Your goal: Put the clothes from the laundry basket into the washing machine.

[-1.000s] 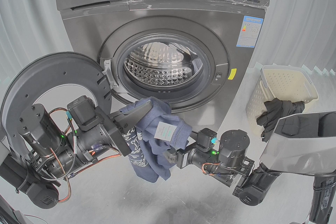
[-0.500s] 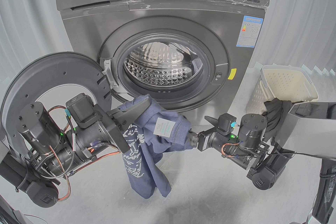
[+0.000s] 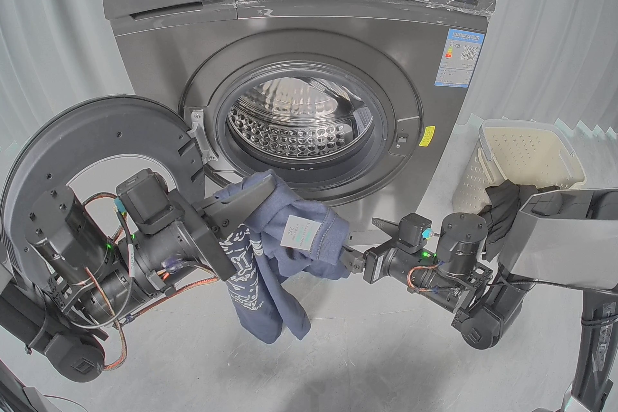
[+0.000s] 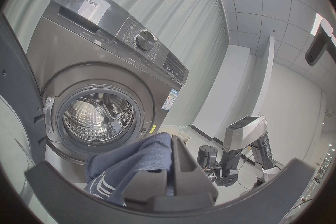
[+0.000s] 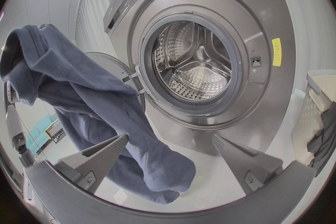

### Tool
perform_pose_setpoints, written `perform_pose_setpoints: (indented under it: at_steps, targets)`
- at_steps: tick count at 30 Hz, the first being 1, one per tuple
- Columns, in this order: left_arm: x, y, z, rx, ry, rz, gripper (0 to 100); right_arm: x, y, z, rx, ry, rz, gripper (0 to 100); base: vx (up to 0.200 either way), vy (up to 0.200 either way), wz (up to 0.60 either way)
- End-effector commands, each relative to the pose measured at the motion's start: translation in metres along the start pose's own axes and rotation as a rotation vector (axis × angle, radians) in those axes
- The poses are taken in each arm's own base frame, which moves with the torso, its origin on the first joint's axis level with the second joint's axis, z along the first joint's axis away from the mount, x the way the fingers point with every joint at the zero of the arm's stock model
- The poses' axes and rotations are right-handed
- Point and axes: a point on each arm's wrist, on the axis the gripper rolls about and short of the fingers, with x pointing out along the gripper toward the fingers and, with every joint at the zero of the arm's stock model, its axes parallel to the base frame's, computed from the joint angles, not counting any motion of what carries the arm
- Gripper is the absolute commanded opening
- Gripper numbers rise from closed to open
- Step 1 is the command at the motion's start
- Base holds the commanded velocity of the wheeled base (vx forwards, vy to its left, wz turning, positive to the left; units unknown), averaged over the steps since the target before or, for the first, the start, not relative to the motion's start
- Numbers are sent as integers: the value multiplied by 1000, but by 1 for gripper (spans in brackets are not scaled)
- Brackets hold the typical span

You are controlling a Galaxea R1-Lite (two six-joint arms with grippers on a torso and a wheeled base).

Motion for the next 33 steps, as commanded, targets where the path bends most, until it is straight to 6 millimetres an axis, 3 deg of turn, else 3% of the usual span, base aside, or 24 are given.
perform_pose_setpoints:
  at_steps: [1,9,18,23,30,31,33]
  targets:
    - [0,0,0,0,-2,0,0,-2,4,-4,0,16,11,100,0,0,0]
    - [0,0,1,1,-3,0,0,6,46,-19,-7,45,126,100,0,0,0]
    - [0,-1,1,1,-4,-2,0,25,51,-23,-6,7,142,100,0,0,0]
    - [0,0,0,-2,-2,-1,0,26,57,-24,-5,7,153,100,0,0,0]
    - [0,0,1,-1,-2,0,0,37,51,-25,-2,-20,105,100,0,0,0]
    - [0,0,1,0,-2,0,0,38,51,-24,-1,-23,104,0,0,0,0]
    - [0,0,1,-1,-2,0,0,38,51,-24,-1,-25,104,0,0,0,0]
